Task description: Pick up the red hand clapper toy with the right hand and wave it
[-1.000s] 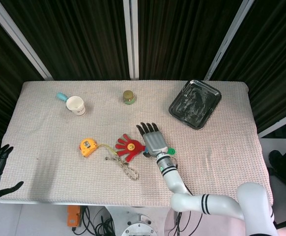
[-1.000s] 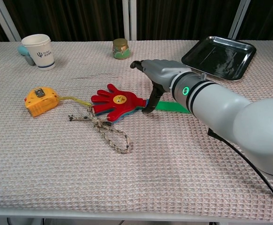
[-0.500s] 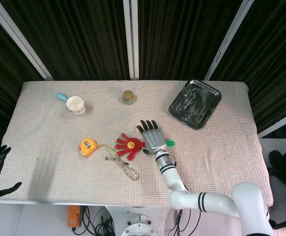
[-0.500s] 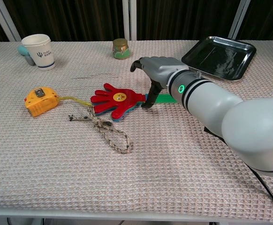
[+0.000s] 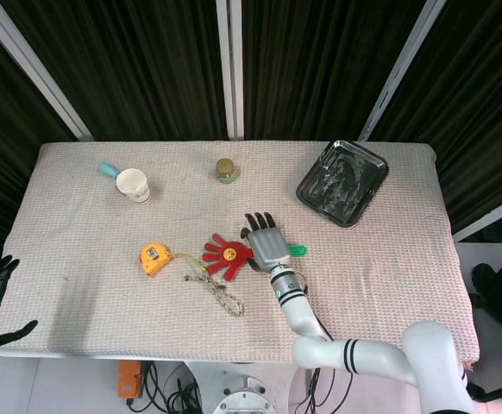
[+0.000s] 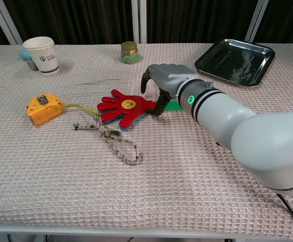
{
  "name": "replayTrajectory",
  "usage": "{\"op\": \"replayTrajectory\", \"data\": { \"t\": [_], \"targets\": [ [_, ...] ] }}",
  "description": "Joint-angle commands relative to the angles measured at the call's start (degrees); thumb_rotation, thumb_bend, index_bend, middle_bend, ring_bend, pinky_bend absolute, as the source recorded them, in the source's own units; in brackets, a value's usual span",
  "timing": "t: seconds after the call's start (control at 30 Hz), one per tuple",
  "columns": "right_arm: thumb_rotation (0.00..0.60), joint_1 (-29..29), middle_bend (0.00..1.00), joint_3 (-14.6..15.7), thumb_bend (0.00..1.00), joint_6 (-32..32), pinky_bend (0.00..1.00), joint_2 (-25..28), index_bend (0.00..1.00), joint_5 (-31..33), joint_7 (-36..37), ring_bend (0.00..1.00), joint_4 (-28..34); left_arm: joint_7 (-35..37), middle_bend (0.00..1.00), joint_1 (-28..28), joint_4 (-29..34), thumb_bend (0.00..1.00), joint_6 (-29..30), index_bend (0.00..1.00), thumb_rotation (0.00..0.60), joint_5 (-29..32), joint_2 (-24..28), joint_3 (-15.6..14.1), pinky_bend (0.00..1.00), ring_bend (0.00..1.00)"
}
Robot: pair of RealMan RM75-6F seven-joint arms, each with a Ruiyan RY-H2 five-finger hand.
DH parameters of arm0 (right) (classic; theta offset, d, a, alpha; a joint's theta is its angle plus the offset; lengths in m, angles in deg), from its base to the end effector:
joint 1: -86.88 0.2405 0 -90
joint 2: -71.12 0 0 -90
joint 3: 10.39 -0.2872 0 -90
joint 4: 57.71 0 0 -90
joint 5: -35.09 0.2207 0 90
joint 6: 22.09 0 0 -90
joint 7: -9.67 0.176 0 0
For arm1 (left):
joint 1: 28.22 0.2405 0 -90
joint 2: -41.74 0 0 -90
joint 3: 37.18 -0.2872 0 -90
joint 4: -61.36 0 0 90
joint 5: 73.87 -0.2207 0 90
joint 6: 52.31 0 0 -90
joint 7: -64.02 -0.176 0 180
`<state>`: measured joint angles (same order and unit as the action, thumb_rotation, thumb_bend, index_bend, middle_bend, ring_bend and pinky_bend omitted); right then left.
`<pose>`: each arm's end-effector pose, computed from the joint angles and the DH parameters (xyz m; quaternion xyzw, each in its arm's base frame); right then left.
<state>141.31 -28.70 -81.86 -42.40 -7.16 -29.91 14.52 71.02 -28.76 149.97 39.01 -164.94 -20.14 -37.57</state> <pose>-0.0654 -0.3988 -0.1516 0.7193 -0.4182 0.3458 0.4338 -0.3561 0.1778 0.1847 -0.5930 -0.3819 -0.4037 0.5826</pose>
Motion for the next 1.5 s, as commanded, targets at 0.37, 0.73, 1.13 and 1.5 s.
{"op": "replayTrajectory", "data": {
  "t": [0.37,0.73,1.13,1.5],
  "targets": [
    [0.6,0.0,0.09,0.0,0.25,0.1,0.0,-1.0,0.42,-0.2,-0.4,0.0,-1.4,0.2,0.02,0.2,-0.2,0.06,0.0,0.04,0.6,-0.1,-0.1,-0.1,0.02,0.0],
    [0.6,0.0,0.11,-0.4,0.25,0.5,0.0,-1.5,0.46,-0.5,-0.2,0.0,-2.2,0.3,0.02,0.2,-0.3,0.06,-0.1,0.04,0.6,-0.1,-0.1,-0.1,0.02,0.0],
    [0.6,-0.4,0.24,-1.1,0.28,-0.6,0.0,-2.6,0.71,-2.4,1.9,0.0,-3.8,0.3,0.02,0.1,-0.5,0.06,-0.8,0.04,0.6,0.0,-0.3,-0.3,0.02,0.0],
    [0.6,-3.7,0.51,-1.5,0.33,-1.5,0.19,-0.9,0.93,-10.7,15.0,0.21,-1.6,0.5,0.02,0.3,-0.6,0.06,-0.3,0.04,0.6,-0.2,-0.6,-0.3,0.02,0.0]
  ]
}}
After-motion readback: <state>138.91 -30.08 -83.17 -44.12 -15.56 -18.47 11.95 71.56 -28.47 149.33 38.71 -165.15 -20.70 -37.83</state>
